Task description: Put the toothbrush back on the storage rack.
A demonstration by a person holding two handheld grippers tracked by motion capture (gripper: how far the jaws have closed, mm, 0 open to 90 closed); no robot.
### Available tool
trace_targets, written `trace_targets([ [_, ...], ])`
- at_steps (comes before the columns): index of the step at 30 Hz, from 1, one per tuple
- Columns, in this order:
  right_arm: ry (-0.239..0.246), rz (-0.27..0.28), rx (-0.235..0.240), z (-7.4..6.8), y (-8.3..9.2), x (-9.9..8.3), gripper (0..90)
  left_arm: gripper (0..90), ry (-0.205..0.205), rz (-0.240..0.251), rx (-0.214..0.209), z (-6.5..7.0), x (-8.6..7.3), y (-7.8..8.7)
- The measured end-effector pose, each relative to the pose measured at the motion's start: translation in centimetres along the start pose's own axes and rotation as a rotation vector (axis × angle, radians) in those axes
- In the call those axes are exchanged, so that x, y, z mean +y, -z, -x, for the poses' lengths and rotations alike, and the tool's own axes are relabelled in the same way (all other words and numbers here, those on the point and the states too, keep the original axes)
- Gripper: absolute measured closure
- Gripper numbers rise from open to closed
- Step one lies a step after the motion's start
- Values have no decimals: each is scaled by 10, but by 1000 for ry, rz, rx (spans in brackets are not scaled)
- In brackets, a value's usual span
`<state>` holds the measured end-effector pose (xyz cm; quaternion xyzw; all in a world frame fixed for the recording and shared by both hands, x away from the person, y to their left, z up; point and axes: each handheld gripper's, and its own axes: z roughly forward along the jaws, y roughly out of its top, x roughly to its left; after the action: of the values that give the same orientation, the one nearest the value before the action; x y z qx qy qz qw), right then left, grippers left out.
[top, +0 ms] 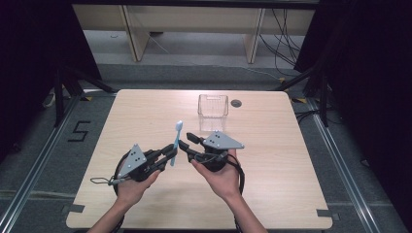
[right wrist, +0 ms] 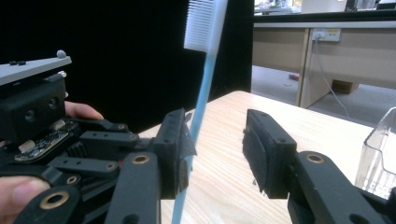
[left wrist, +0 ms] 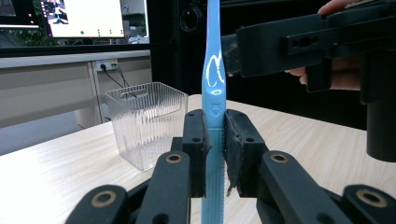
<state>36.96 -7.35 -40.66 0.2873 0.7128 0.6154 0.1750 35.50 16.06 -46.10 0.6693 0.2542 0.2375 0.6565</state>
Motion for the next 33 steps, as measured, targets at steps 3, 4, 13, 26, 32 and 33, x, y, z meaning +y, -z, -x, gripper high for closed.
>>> trace_targets([
  [3, -13, -3, 16, -1, -2, 1, 605, 782, -3, -1, -5, 1, 0, -2],
  [4, -8, 2, 17, -1, -3, 0, 609, 782, -2, -1, -6, 2, 0, -2],
  [13, -20, 15, 10, -3, -4, 1, 659, 782, 0, -5, -14, 6, 0, -6],
  [26, -37, 17, 24, -3, -8, -1, 799, 781, 1, -16, -14, 9, -1, -10],
  [32, -13, 32, 25, -2, -8, -3, 857, 781, 7, -23, -17, 11, -2, -11],
  [33, -33, 25, 28, -4, -7, -3, 857, 781, 6, -23, -17, 11, -1, -12],
])
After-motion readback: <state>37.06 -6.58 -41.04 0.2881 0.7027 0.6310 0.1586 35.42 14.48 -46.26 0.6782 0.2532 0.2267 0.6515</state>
